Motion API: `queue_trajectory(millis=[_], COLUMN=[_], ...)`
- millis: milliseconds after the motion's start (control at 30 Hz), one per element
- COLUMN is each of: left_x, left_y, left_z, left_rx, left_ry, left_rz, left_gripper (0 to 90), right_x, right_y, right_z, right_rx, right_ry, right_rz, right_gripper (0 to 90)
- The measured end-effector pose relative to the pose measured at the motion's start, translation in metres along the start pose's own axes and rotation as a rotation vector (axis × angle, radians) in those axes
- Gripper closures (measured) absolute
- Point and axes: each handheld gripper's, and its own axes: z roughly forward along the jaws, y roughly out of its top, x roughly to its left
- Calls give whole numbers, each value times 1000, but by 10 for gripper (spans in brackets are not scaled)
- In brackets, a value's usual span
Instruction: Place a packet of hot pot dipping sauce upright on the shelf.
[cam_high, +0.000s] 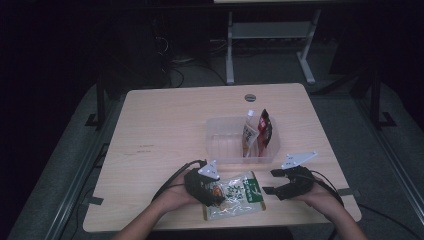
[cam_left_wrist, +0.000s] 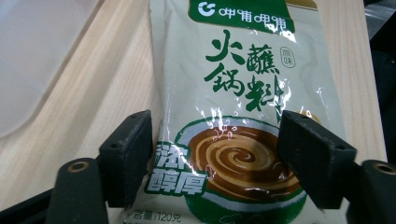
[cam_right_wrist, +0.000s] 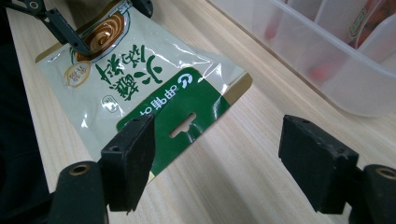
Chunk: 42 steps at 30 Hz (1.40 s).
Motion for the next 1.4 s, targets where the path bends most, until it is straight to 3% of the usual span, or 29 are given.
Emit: queue_trajectory(millis=[67,233,333,500,700,833,1067,1400], left_x=[0,-2,-4,-8,-8,-7,-3,3], left_y=[-2,-2,-3,0,-1,-2,-4,-5], left_z=[2,2,2,2,0,-2,-4,-16], left_rx=[-3,-3,-2,14,10,-2,-27,-74], left_ry=[-11,3,0,30,49,54,26,-50], left_rz=[-19,-1,16,53,57,45,4,-35], left_gripper=[215,206,251,338,474,618,855,893], right_x=[0,0,0,1,1,0,0,-2], right_y=[0,0,0,1,2,2,1,5], right_z=[0,-1,0,0,0,2,1,-6], right_rx=[2,-3,2,2,2,4,6,-1], right_ry=[-2,-4,-5,-4,-4,-3,2,22], right_rz=[2,3,1,3,5,-3,10,42], right_gripper=[266,267,267,269,269,269,268,171])
